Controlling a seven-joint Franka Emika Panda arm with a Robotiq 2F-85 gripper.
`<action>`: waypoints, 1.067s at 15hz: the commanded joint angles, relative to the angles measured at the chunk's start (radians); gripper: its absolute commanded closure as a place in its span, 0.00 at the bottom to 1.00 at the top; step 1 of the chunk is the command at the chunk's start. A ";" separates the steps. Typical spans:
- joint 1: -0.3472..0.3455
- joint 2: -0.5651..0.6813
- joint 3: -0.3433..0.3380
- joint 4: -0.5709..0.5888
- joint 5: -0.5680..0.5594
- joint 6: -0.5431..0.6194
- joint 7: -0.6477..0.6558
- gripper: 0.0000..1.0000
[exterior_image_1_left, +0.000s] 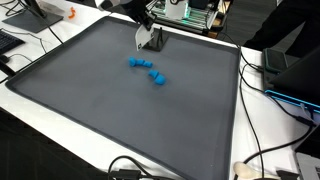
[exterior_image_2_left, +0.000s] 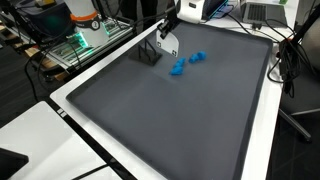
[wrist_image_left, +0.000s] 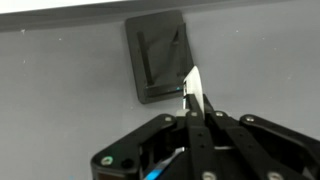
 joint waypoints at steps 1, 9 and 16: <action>-0.013 -0.071 -0.018 -0.072 0.110 -0.019 0.113 0.99; -0.041 -0.158 -0.055 -0.229 0.347 0.068 0.271 0.99; -0.042 -0.256 -0.062 -0.400 0.435 0.235 0.343 0.99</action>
